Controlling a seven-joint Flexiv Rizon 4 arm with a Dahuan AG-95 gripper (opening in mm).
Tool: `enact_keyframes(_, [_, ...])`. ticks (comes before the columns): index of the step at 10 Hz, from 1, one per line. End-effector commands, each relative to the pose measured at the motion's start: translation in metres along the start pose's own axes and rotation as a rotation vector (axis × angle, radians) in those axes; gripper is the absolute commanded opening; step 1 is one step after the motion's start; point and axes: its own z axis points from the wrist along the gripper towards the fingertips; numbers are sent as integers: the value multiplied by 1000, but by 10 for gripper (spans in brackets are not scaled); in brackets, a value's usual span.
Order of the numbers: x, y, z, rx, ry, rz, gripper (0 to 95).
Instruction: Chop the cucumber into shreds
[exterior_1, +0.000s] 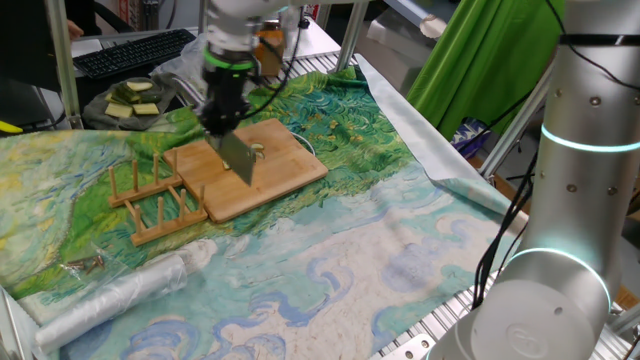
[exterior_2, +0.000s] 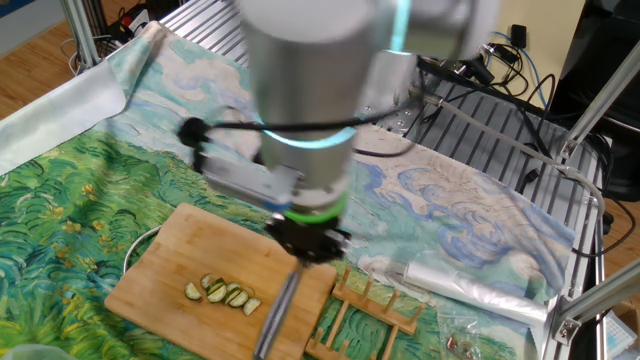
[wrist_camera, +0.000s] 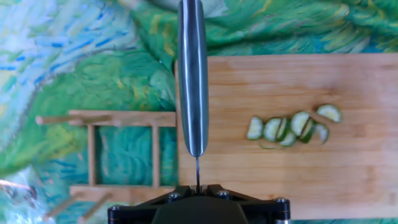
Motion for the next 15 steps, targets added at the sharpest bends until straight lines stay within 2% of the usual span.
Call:
enact_keyframes(1, [-2, 25, 1, 5, -5, 45, 0])
enact_keyframes(4, [-8, 47, 9, 4, -18, 35, 0])
enact_keyframes(6, [-10, 56, 17, 3, -18, 24, 0])
enact_keyframes(10, [-13, 59, 39, -1, -21, 20, 0])
enact_keyframes(15, [-17, 61, 75, -8, -53, 31, 0])
